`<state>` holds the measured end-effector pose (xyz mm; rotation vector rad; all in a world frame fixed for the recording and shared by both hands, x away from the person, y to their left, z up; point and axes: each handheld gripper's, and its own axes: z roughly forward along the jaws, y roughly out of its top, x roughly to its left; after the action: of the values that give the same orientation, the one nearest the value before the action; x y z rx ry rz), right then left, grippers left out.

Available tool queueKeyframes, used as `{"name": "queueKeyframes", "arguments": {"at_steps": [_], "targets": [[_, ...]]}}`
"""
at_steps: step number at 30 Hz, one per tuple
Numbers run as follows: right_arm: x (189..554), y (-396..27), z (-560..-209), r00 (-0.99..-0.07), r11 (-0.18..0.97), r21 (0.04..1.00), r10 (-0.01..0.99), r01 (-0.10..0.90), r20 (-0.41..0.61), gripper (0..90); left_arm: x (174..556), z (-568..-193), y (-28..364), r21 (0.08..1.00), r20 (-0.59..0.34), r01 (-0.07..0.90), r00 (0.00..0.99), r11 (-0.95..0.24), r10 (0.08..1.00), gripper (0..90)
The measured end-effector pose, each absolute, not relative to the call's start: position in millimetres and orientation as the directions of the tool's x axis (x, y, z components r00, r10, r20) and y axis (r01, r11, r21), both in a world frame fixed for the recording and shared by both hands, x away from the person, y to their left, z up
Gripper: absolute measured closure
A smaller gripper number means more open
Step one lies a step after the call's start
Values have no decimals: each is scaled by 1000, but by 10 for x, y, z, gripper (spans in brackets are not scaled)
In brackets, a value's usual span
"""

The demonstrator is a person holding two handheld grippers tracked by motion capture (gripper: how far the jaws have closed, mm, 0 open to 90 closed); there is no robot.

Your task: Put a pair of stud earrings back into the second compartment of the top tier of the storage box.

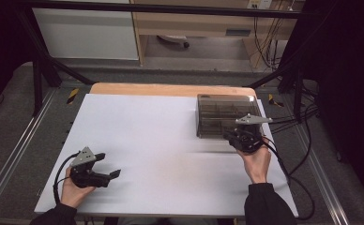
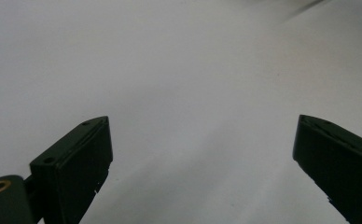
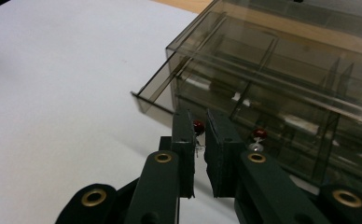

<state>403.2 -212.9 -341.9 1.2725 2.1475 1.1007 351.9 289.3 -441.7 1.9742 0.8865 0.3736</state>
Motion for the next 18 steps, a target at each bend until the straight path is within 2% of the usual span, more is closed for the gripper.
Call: {"name": "queueKeyframes", "arguments": {"at_steps": [11,18], "targets": [[4293,-2226,-3430,-426,228,802,904,552,37,825,3520,-4418,2896,837,-85,438,695,-327,714,44],[4396,-2250,-3543,-410,240,789,912,566,16,824,3519,-4418,2895,838,-85,437,696,-328,713,44]]}}
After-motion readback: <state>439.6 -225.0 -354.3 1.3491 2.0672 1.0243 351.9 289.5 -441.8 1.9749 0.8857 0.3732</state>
